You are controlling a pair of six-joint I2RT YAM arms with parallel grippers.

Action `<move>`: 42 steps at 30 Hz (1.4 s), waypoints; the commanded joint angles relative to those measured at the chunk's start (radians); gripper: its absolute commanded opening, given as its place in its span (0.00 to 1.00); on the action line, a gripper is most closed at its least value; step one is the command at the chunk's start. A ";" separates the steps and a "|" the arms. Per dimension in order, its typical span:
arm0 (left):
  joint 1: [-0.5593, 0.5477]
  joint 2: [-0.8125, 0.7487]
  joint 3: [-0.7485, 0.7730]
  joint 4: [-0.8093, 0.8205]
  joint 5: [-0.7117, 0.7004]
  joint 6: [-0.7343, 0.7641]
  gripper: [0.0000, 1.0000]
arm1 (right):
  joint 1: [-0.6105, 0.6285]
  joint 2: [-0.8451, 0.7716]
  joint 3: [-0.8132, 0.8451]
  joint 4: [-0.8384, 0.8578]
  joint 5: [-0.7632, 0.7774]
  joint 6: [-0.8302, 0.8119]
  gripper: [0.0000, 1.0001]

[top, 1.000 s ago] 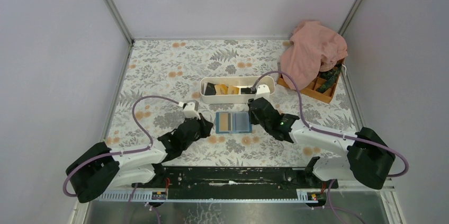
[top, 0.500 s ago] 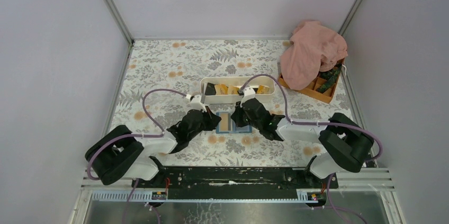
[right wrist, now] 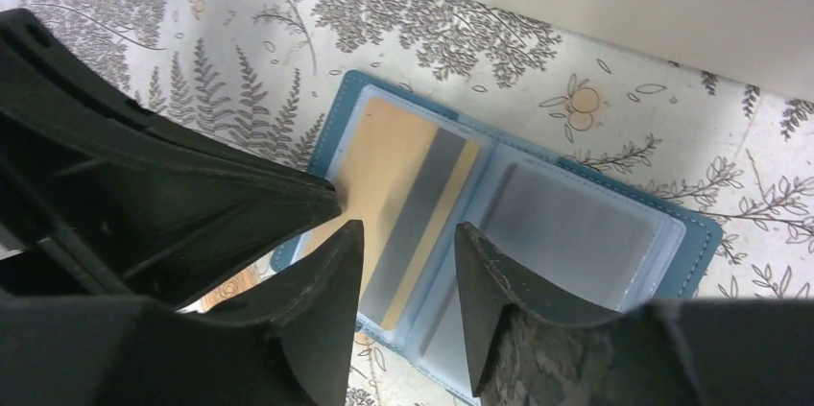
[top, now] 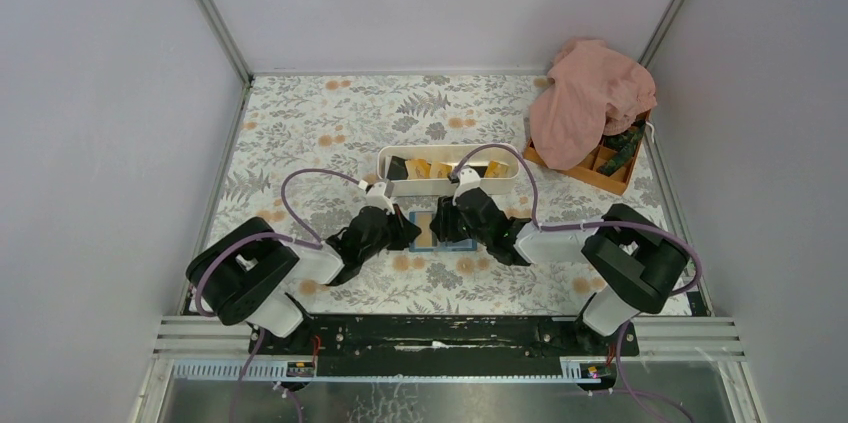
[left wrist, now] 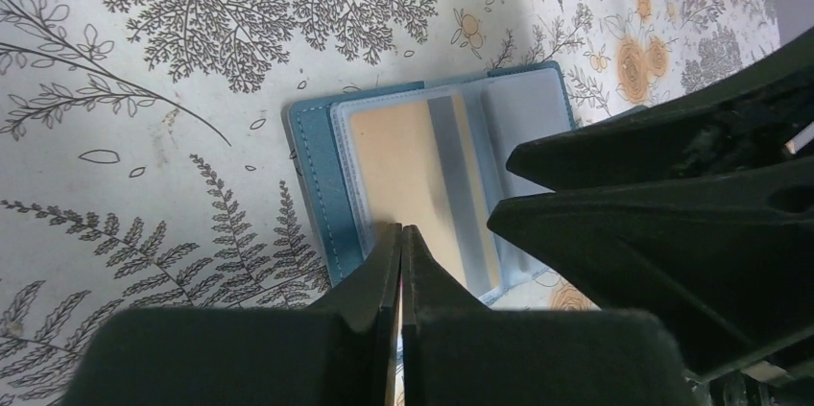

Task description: Take the credit cards out of the card holder

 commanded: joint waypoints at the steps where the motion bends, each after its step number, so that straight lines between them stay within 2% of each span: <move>1: 0.011 0.024 0.013 0.071 0.020 -0.011 0.00 | -0.018 0.022 -0.005 0.056 0.012 0.011 0.51; 19: 0.028 -0.005 -0.020 0.064 0.027 -0.008 0.00 | -0.042 0.134 -0.032 0.231 -0.160 0.131 0.54; 25: 0.031 -0.004 -0.020 0.068 0.039 -0.009 0.00 | -0.076 0.135 -0.083 0.396 -0.286 0.201 0.52; 31: 0.033 -0.073 -0.031 0.046 0.033 -0.013 0.00 | -0.077 0.077 -0.067 0.270 -0.211 0.135 0.53; 36: 0.033 -0.241 -0.052 -0.069 -0.068 -0.066 0.33 | -0.073 0.005 -0.023 0.098 -0.131 0.063 0.52; 42: 0.040 -0.549 -0.040 -0.438 -0.282 -0.102 0.44 | 0.009 0.001 0.121 -0.163 0.034 -0.034 0.58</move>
